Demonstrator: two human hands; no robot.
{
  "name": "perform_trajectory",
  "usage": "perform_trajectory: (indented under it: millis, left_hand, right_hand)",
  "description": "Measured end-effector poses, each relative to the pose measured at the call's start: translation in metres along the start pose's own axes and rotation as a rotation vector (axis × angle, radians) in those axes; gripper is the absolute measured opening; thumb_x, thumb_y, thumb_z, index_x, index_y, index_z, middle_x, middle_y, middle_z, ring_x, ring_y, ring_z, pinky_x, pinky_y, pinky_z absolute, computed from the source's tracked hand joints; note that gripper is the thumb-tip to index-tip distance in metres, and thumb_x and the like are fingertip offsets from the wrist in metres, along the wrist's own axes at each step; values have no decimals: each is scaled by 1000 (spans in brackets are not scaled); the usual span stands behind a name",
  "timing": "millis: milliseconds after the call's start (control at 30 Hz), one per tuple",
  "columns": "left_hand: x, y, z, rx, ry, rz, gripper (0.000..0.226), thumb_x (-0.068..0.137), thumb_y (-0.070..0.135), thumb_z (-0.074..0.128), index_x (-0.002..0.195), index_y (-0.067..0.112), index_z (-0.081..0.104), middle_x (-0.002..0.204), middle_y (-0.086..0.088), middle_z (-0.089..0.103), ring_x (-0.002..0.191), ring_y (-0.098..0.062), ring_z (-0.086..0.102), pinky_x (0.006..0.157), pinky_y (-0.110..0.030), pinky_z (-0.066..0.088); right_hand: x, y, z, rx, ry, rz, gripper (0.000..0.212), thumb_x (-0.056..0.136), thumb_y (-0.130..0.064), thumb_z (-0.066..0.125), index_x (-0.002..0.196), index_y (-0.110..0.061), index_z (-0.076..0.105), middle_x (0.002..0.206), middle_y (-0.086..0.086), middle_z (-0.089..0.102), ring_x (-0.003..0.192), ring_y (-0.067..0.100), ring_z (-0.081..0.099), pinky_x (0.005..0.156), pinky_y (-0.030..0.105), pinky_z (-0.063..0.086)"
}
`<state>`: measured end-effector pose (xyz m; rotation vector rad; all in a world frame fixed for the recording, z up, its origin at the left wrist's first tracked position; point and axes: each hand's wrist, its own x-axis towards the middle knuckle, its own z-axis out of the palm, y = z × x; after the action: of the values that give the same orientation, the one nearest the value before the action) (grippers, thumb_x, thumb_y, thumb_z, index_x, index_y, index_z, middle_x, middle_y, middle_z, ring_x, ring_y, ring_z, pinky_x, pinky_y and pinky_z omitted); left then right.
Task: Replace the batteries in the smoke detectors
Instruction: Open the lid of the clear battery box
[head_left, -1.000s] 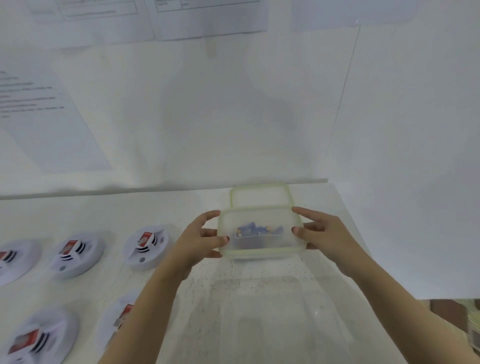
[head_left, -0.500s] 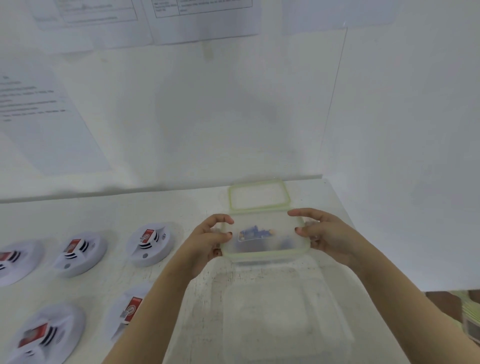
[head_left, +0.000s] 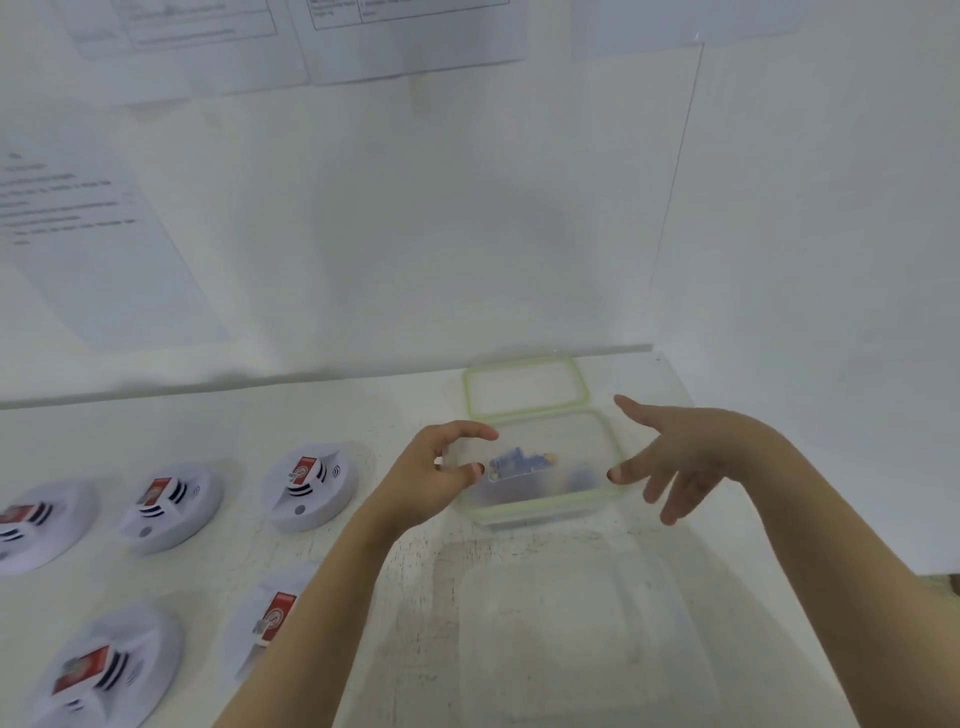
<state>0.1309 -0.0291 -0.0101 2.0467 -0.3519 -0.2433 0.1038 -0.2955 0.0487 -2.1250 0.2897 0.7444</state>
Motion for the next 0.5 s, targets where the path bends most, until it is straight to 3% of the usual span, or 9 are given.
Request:
perform_trajectory:
  millis: [100, 167, 233, 333, 400, 500]
  left_hand:
    - [-6, 2, 6, 16, 5, -31, 40, 86, 19, 67, 113, 46, 55, 123, 2, 43, 109, -13, 48, 90, -24, 43]
    - [-10, 2, 9, 16, -21, -87, 51, 76, 36, 72, 119, 51, 49, 120, 2, 38, 101, -7, 49, 77, -14, 42]
    - [-13, 2, 16, 38, -58, -81, 62, 68, 50, 73, 123, 53, 45, 117, 7, 40, 98, -9, 53, 72, -13, 43]
    - [-14, 7, 28, -39, -81, -52, 39, 90, 38, 63, 125, 46, 48, 107, 17, 48, 78, -9, 55, 61, -12, 46]
    - [-11, 8, 30, -110, -72, -67, 26, 98, 31, 50, 120, 43, 54, 102, 9, 55, 80, -11, 57, 63, -16, 50]
    - [-3, 3, 27, -322, -86, -112, 31, 99, 19, 51, 118, 41, 60, 109, -9, 65, 98, -24, 61, 77, -29, 51]
  right_hand:
    - [9, 1, 3, 134, 77, -74, 88, 83, -8, 70, 149, -30, 16, 78, 20, 72, 59, 26, 70, 55, 29, 58]
    - [19, 4, 8, 237, 233, -179, 77, 85, -2, 65, 147, -26, 27, 78, 18, 71, 58, 23, 69, 54, 26, 58]
    - [27, 6, 15, 383, 317, -286, 65, 86, 1, 62, 141, -24, 39, 91, 18, 69, 72, 24, 69, 62, 23, 58]
    - [32, 13, 29, 513, 201, -395, 50, 87, -4, 63, 127, -30, 53, 113, 22, 63, 98, 28, 65, 80, 30, 56]
    - [31, 15, 34, 488, 160, -390, 45, 88, -8, 61, 125, -33, 55, 109, 18, 65, 89, 23, 65, 73, 29, 56]
    - [35, 22, 35, 550, 105, -410, 41, 87, -5, 62, 120, -30, 61, 96, 15, 60, 79, 20, 63, 64, 25, 54]
